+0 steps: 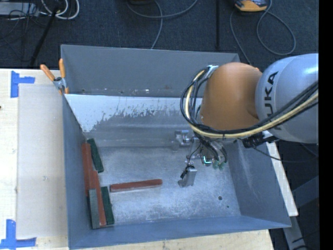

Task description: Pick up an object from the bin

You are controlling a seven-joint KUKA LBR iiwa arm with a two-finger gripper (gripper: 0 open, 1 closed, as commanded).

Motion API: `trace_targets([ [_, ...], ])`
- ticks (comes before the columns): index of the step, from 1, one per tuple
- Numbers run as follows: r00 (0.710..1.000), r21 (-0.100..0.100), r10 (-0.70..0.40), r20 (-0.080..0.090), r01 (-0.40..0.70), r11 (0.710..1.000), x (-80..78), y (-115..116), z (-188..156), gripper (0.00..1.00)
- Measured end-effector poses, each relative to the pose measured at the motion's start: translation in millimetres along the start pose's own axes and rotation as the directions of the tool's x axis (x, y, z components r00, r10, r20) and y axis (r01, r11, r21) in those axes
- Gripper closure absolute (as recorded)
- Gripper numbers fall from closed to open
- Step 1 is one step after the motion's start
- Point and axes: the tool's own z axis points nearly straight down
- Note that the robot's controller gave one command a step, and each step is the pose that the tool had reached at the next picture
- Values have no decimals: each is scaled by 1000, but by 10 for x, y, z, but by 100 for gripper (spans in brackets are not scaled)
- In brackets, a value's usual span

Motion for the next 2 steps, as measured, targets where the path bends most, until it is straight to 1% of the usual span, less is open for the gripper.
trace_targets([
  [1, 971, 0, -240, 3, 240, 971, -27, 1287, 1205, 0],
  [2, 973, 1, -231, 6, 231, 973, -42, 1254, 1174, 100],
])
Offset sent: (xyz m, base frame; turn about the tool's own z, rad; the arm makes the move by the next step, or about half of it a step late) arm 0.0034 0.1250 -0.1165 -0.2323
